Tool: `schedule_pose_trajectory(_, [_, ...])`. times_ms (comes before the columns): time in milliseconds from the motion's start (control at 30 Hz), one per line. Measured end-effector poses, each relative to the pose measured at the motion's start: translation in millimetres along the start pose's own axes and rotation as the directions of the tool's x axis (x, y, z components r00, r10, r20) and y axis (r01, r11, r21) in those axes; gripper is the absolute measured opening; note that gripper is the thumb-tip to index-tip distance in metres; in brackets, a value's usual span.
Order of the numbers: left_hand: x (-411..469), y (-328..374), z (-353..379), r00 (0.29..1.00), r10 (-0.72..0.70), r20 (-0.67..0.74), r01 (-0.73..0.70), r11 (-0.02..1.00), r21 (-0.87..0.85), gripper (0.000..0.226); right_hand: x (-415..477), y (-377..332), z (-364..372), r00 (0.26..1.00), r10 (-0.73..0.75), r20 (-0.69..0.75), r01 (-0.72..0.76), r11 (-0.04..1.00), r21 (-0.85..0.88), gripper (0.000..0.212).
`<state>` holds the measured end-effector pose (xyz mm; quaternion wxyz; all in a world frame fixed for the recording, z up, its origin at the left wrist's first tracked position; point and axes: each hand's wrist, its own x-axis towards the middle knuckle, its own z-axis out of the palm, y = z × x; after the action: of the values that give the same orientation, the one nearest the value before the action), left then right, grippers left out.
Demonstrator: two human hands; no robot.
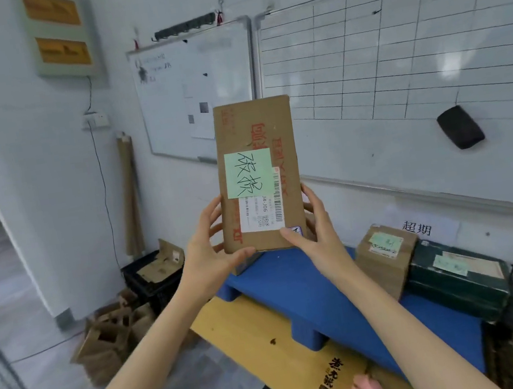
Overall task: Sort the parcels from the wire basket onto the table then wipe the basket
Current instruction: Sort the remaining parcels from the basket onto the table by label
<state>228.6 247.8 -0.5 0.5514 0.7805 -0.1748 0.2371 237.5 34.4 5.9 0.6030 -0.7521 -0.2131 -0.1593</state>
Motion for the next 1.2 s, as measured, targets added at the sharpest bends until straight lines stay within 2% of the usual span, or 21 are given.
schedule_pose_trajectory(167, [19.5,-44.4,-62.1,0.999,-0.016,0.044,0.014,0.998,0.064,0.1,28.1,17.1,59.6,0.994,0.09,0.06,-0.094,0.992,0.078,0.072])
schedule_pose_trajectory(333, [27.6,-80.2,-92.1,0.996,-0.054,0.073,0.05,0.997,0.053,0.101,41.6,34.1,93.6,0.983,0.154,0.097,-0.162,0.984,0.075,0.07])
schedule_pose_trajectory(467, [32.6,-105.8,-94.0,0.993,-0.072,0.089,0.07,0.997,0.027,0.101,49.0,49.6,108.3,0.978,0.184,0.096,-0.19,0.98,0.053,0.072])
schedule_pose_trajectory(633, [43.8,-137.6,-83.4,0.986,-0.118,0.116,0.119,0.993,0.001,0.1,63.7,80.0,115.1,0.973,0.227,0.027,-0.228,0.973,0.046,0.069])
schedule_pose_trajectory(767, [63.5,-168.9,-72.5,0.972,-0.15,0.181,0.154,0.988,-0.008,0.096,79.2,111.4,116.8,0.958,0.285,-0.008,-0.284,0.957,0.062,0.073])
schedule_pose_trajectory(933, [104.1,-211.0,-46.2,0.941,-0.189,0.281,0.19,0.981,0.024,0.089,104.5,159.2,112.5,0.907,0.412,-0.089,-0.398,0.907,0.137,0.048])
schedule_pose_trajectory(1100, [143.0,-256.6,-10.1,0.887,-0.243,0.393,0.22,0.97,0.105,0.094,118.5,208.6,102.1,0.82,0.55,-0.157,-0.516,0.83,0.214,0.051])
schedule_pose_trajectory(1200, [158.6,-276.1,7.3,0.854,-0.249,0.456,0.177,0.965,0.195,0.096,120.6,237.1,97.7,0.757,0.62,-0.206,-0.57,0.781,0.254,0.053])
